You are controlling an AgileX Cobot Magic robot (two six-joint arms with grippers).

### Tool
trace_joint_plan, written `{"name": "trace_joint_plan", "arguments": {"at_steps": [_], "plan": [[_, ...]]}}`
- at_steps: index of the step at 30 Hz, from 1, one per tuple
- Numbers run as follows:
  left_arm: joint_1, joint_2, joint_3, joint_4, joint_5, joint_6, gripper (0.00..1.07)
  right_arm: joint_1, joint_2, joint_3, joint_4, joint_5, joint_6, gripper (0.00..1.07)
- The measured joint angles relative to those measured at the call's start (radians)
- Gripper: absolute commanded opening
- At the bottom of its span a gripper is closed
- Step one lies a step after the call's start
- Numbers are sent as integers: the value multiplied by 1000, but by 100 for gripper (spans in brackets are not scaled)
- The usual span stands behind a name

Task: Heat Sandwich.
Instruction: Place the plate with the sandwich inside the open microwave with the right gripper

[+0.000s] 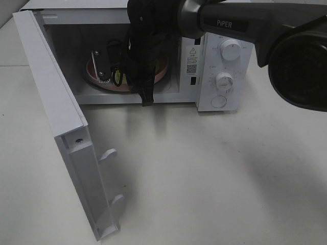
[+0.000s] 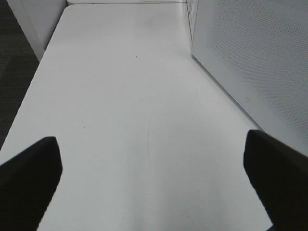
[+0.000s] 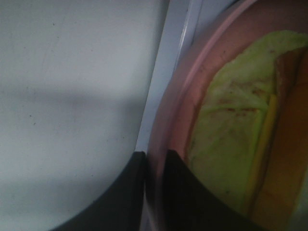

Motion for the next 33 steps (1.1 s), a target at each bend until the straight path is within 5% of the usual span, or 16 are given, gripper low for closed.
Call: {"name": "trace_joint_plan", "arguments": {"at_steps": [7, 12, 24, 33], "plan": [[0, 0, 0, 0, 0, 0, 98, 0, 0, 0, -18, -49, 87, 61], [0, 0, 0, 0, 0, 0, 98, 0, 0, 0, -36, -66, 142, 76], [0, 0, 0, 0, 0, 0, 98, 0, -6, 7, -43, -75, 171, 76], [0, 0, 0, 0, 0, 0, 98, 0, -65, 135, -44, -187, 173, 76]]}}
